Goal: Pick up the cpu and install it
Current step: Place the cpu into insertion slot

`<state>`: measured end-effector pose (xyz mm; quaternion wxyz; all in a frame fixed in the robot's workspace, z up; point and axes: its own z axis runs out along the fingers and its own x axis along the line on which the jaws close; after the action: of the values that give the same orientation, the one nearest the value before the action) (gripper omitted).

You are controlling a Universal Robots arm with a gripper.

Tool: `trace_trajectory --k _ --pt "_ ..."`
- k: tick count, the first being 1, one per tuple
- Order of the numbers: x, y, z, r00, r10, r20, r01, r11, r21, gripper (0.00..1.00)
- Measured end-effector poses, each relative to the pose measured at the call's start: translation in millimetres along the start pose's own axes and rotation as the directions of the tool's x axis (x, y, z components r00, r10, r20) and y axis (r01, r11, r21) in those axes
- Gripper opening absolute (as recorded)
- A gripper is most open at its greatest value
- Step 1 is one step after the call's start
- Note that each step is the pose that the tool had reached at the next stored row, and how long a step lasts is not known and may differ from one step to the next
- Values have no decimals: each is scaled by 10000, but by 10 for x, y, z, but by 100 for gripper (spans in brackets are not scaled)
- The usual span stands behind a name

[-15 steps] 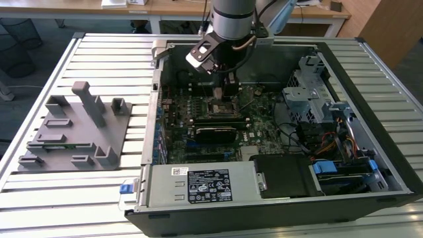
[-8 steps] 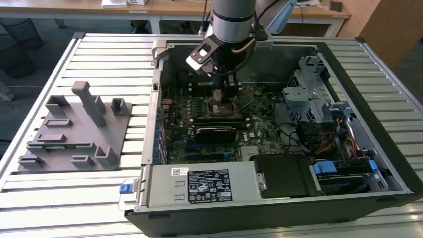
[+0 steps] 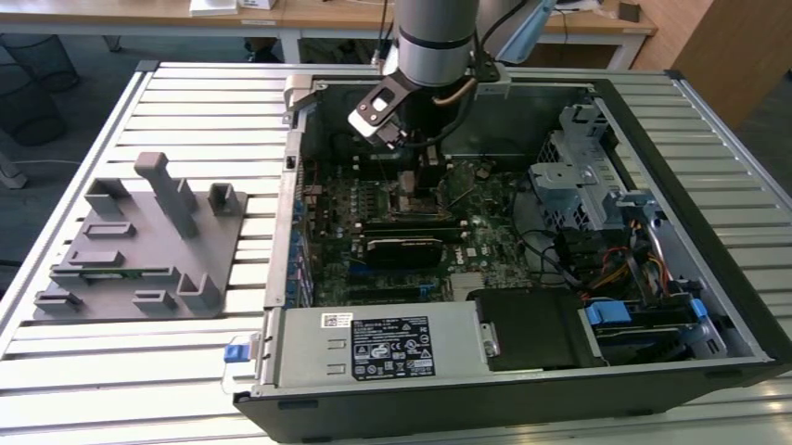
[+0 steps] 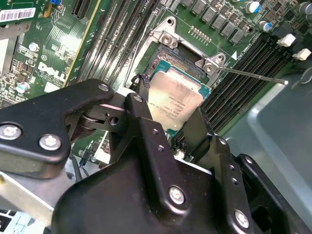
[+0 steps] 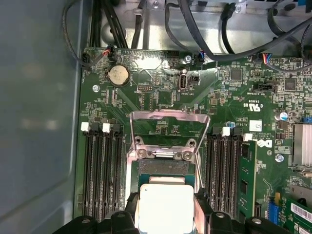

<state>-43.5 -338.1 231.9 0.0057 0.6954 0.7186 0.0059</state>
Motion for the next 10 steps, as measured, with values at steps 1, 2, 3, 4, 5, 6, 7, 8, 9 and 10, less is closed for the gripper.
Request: trace_trajectory --k 1,2,3,4,5,6,7,8,9,10 --pt "0 0 8 10000 16 1 -16 10000 0 53" --pt "0 0 16 10000 35 1 -35 10000 0 53" --pt "1 0 25 10000 79 2 -79 10000 1 53" --pt "1 0 33 9999 158 4 -158 9999 0 53" --pt "2 -1 41 9997 246 7 -246 9997 1 53" --pt "2 -1 50 9995 303 7 -303 9995 0 53" --pt "2 -1 60 9995 318 8 -318 9995 0 53" --pt "2 -1 73 9995 318 8 -318 9995 0 53" --pt "2 -1 87 9995 311 7 -311 9995 0 53" --pt "2 -2 99 9997 259 6 -259 9997 0 53"
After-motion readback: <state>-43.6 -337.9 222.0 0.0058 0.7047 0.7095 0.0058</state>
